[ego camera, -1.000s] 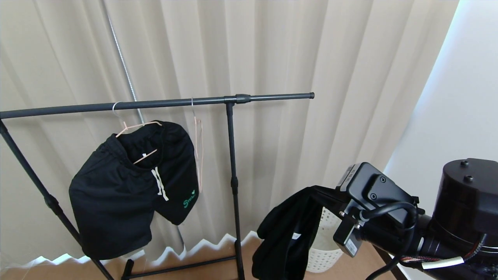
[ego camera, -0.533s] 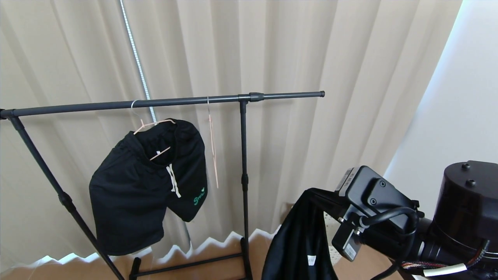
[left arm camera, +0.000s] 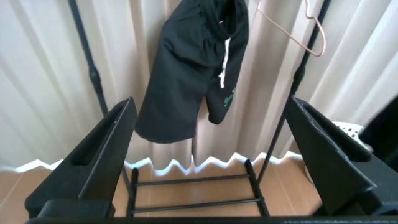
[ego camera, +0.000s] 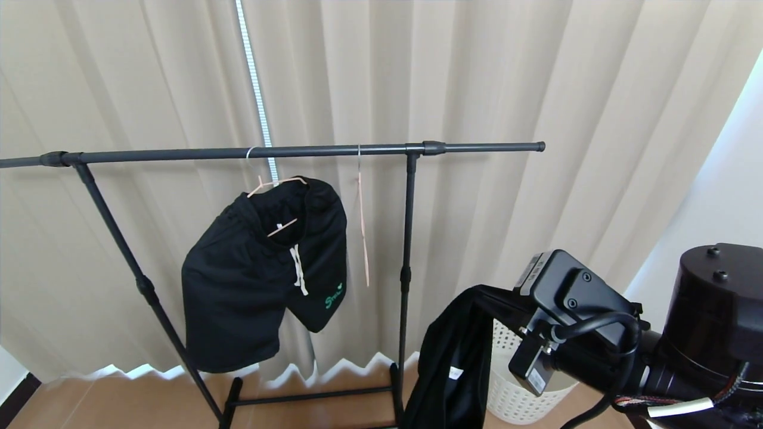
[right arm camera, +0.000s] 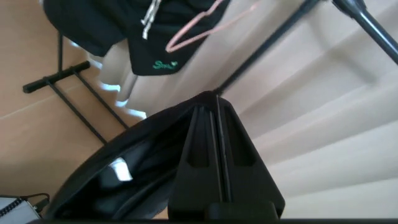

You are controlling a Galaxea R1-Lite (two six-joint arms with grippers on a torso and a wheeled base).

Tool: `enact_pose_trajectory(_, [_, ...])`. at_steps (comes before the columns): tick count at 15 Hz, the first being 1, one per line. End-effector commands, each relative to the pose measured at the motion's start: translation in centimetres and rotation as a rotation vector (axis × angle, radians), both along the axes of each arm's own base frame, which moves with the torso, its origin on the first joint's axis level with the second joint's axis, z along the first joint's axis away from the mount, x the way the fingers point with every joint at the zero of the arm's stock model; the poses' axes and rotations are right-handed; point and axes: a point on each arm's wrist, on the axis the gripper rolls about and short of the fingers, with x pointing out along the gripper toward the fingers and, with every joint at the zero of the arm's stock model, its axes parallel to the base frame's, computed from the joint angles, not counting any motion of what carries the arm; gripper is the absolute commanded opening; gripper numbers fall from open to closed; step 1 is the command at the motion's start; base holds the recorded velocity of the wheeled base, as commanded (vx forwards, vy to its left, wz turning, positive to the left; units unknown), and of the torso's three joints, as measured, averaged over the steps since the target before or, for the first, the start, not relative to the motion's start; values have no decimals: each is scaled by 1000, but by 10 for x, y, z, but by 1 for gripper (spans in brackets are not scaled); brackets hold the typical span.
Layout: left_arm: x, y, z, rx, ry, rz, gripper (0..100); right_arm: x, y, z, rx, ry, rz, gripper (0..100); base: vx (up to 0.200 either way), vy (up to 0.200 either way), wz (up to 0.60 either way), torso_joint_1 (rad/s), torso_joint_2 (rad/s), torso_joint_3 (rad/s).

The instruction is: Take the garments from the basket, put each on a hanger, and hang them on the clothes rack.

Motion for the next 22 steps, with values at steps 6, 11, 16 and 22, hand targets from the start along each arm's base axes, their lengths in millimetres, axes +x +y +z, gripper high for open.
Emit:
enact_pose_trajectory(6, [0, 0, 0, 0, -2, -1, 100, 0, 0, 0, -1, 0, 0, 0, -133, 167, 0, -3, 5, 3])
enact_pose_trajectory(11, [0, 0, 0, 0, -1, 0, 100, 0, 0, -1, -3, 2, 0, 0, 0, 120, 0, -4, -2, 3])
enact_pose_trajectory(16, [0, 0, 0, 0, -2, 0, 100, 0, 0, 0, -2, 1, 0, 0, 0, 0, 0, 0, 0, 0])
enact_pose_trajectory(22, [0, 0, 0, 23, 2, -3, 100, 0, -1, 0, -4, -1, -3, 0, 0, 0, 0, 0, 0, 0])
